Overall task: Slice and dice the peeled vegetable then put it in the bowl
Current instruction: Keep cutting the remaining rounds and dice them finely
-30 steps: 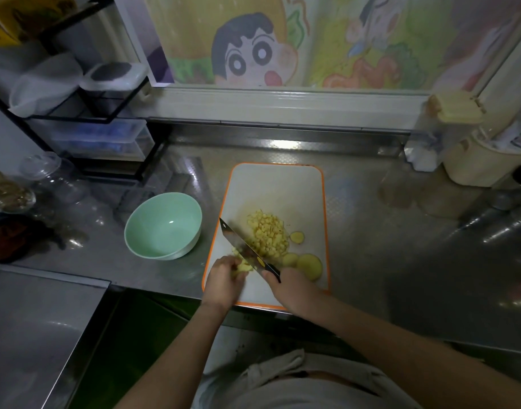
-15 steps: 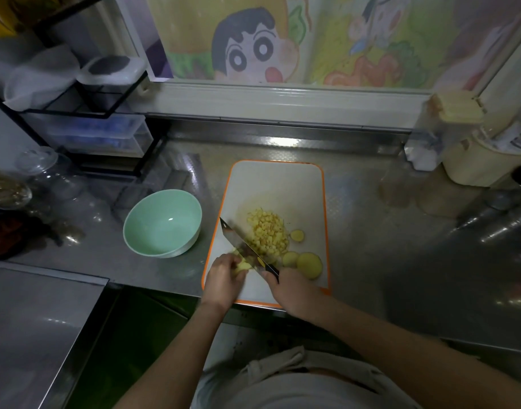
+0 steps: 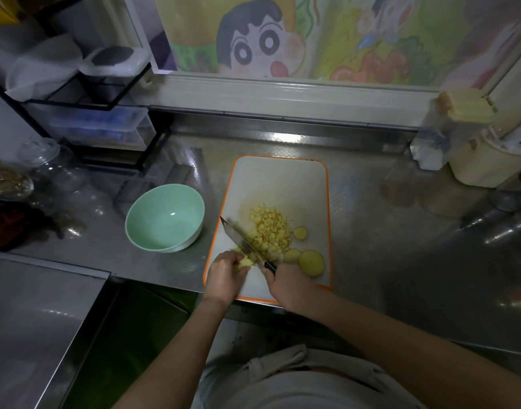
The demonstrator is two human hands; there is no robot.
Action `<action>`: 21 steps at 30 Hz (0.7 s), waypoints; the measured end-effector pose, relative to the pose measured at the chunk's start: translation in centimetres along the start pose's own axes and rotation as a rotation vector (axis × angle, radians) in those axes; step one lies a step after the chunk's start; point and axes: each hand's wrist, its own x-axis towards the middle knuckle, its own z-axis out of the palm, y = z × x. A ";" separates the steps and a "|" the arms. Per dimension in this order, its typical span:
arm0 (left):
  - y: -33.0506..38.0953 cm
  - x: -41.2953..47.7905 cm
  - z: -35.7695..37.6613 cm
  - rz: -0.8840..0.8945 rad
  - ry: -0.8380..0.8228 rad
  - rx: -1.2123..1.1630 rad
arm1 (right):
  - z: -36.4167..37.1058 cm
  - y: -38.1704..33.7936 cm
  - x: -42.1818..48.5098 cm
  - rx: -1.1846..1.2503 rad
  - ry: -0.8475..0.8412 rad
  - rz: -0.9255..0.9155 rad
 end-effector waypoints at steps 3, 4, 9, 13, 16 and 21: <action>0.0 0.0 0.0 -0.001 -0.007 -0.001 | 0.5 -0.1 -0.1 0.009 0.031 -0.005; -0.1 0.0 0.0 -0.004 -0.006 -0.001 | 0.8 0.0 -0.1 0.027 0.038 -0.008; 0.2 -0.2 -0.1 -0.016 0.006 0.013 | 1.0 -0.3 -0.5 0.024 0.016 -0.007; 0.2 -0.2 0.0 0.001 -0.008 0.018 | 0.6 0.1 0.2 0.117 -0.002 -0.013; 0.1 -0.2 0.0 -0.005 -0.016 0.013 | 0.4 0.7 1.0 0.241 0.006 -0.038; 0.3 0.0 0.0 -0.009 -0.017 0.005 | -0.1 1.3 1.7 0.303 0.013 -0.034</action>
